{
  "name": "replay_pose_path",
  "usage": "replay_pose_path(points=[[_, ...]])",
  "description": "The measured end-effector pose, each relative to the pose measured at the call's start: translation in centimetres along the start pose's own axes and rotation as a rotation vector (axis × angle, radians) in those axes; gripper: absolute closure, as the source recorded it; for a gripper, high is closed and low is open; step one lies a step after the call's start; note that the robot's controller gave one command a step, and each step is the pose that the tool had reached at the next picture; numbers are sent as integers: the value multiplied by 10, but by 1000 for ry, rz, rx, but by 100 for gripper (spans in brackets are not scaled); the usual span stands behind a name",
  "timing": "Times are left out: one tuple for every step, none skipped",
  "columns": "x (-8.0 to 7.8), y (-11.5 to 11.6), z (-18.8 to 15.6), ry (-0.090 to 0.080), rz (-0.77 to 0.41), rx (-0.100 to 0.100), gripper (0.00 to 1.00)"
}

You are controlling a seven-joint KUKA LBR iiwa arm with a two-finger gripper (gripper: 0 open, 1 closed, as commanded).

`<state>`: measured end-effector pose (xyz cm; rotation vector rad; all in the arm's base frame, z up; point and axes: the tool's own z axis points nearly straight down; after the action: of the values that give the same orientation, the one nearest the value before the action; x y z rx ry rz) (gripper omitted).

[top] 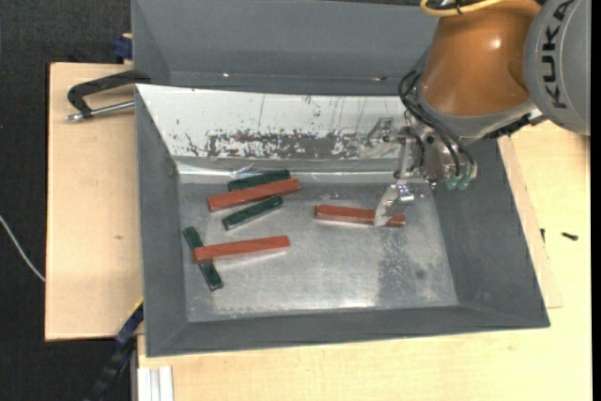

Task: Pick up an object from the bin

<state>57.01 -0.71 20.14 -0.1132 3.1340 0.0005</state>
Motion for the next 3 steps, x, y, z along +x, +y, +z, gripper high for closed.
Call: replay_pose_path(points=[[0,0,0,0,0,0,0],[13,-7,124,-1,116,-1,100],[13,-7,124,-1,116,-1,100]])
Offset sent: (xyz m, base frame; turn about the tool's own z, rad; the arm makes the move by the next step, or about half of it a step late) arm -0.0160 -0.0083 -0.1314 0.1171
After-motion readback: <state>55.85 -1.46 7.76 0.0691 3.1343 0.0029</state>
